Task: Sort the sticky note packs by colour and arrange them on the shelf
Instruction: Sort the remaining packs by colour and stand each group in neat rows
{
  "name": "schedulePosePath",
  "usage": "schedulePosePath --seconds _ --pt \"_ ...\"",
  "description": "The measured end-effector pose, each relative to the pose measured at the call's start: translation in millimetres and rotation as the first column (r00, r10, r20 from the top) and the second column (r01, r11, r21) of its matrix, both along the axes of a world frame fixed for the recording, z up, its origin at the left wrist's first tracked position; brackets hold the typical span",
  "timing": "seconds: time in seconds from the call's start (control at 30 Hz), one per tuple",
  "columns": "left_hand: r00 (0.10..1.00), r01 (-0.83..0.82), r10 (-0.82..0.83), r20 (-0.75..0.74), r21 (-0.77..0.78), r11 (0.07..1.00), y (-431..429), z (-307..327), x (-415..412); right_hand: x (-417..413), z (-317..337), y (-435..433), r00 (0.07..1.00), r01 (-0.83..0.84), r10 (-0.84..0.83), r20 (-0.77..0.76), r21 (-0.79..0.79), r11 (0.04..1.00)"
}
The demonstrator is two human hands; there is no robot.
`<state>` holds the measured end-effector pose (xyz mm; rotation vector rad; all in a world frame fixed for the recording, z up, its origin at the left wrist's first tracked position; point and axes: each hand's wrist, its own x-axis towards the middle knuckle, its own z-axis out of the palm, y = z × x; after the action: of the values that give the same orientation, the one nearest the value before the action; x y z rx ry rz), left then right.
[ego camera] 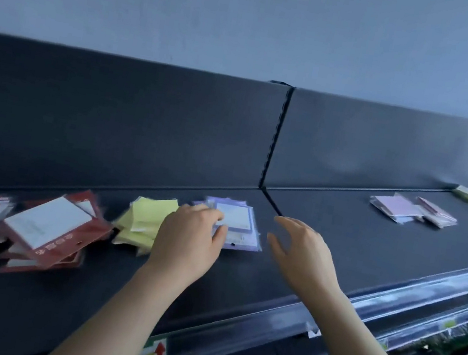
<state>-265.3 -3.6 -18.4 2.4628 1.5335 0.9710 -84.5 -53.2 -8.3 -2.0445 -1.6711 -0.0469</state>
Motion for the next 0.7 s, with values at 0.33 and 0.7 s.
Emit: schedulePosePath --seconds 0.33,0.7 --pt "0.993 0.073 -0.077 -0.095 -0.043 0.996 53.0 3.8 114.2 119.8 -6.4 31.4 0.995 0.094 -0.095 -0.017 -0.007 0.996" --pt "0.996 0.0 -0.009 -0.083 -0.11 0.994 58.4 -10.0 271.7 338.1 -29.6 74.1 0.99 0.136 -0.134 0.032 -0.073 0.988"
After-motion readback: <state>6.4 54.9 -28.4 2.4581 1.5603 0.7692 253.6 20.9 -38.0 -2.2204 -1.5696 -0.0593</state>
